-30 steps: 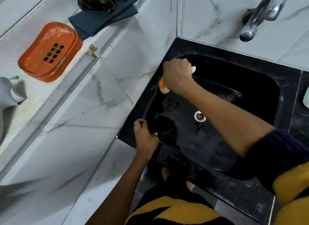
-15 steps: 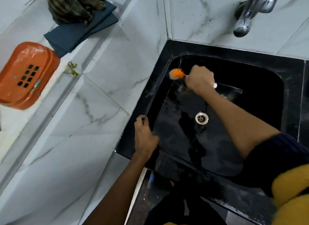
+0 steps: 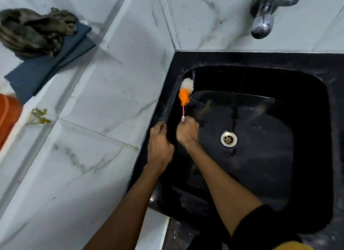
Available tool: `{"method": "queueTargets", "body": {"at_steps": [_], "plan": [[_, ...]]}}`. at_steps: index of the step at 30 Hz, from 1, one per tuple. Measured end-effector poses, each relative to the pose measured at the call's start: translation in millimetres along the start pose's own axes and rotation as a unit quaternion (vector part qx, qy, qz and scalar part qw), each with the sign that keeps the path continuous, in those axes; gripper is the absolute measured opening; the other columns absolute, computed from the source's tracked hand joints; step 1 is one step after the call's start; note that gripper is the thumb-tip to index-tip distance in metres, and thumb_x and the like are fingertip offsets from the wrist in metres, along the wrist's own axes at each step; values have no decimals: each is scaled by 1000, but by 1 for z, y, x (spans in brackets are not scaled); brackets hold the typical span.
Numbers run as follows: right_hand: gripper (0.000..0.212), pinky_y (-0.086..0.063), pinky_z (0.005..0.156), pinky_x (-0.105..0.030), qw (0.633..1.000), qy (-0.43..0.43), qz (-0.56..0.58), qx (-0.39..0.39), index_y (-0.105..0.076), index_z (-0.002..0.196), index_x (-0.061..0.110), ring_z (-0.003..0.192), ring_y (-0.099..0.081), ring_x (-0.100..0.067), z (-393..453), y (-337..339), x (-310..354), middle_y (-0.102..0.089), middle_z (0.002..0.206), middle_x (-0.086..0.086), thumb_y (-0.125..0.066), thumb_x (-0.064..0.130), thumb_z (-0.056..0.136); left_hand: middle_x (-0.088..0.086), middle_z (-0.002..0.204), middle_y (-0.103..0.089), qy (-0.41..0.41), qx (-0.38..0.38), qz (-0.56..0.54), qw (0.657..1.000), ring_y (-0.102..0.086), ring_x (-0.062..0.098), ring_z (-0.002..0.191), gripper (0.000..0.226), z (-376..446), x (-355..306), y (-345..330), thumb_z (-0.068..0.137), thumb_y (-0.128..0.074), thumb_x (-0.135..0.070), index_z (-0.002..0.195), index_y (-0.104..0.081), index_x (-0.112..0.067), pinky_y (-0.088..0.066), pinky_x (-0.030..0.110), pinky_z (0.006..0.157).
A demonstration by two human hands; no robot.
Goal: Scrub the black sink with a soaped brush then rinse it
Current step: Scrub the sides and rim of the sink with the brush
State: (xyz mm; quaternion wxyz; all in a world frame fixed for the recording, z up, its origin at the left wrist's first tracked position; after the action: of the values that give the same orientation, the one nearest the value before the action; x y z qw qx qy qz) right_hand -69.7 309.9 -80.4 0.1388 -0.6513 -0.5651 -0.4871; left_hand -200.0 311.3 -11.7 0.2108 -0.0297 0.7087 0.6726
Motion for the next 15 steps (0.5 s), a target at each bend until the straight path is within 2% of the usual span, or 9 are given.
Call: {"method": "queueTargets", "body": {"at_steps": [3, 7, 9, 11, 15], "plan": [[23, -41, 65, -31, 997, -51, -38, 32, -63, 94, 0, 91, -62, -38, 1, -4, -33, -65, 99, -20, -48, 17, 91, 14, 148, -43, -4, 10, 2, 1000, -39, 26, 136, 63, 17, -5, -2, 77, -47, 10, 140, -48, 3, -32, 28, 113], [21, -43, 61, -35, 999, 27, -10, -20, -61, 88, 7, 79, -60, -36, 2, -4, -16, -64, 86, -17, -46, 21, 94, 15, 147, -45, -13, -7, -1, 1000, -39, 26, 136, 60, 35, -10, -6, 78, -47, 10, 138, -50, 4, -28, 23, 111], [18, -46, 61, -36, 1000, -9, 10, 15, -61, 84, 7, 80, -62, -35, 6, -19, -24, -65, 85, -16, -49, 19, 89, 14, 145, -47, -1, -30, -1, 1000, -41, 26, 134, 57, 40, -11, -3, 78, -47, 12, 134, -54, 5, -31, 23, 108], [22, -43, 61, -33, 998, -56, -1, 27, -65, 89, 4, 84, -63, -36, 11, -19, -43, -65, 91, -18, -50, 21, 87, 14, 142, -50, 1, -40, -4, 999, -44, 27, 131, 56, 40, -12, -1, 76, -47, 12, 130, -57, 6, -31, 22, 107], [26, -41, 59, -33, 999, 18, -2, -28, -63, 92, 9, 76, -58, -36, 13, -9, -26, -63, 84, -15, -47, 28, 96, 13, 139, -53, -6, -57, -24, 998, -44, 25, 129, 55, 39, -8, -2, 74, -48, 13, 128, -59, 5, -33, 24, 109]]}}
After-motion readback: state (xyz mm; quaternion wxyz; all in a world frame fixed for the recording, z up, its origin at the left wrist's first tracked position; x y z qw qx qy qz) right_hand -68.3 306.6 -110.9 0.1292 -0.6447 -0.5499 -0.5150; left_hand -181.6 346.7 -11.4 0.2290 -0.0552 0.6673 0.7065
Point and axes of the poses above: each hand's wrist, its own z-axis towards the middle knuckle, its own y-axis out of the back of the hand, x = y × z, the point moved 9 cm from there along z, towards the middle knuckle
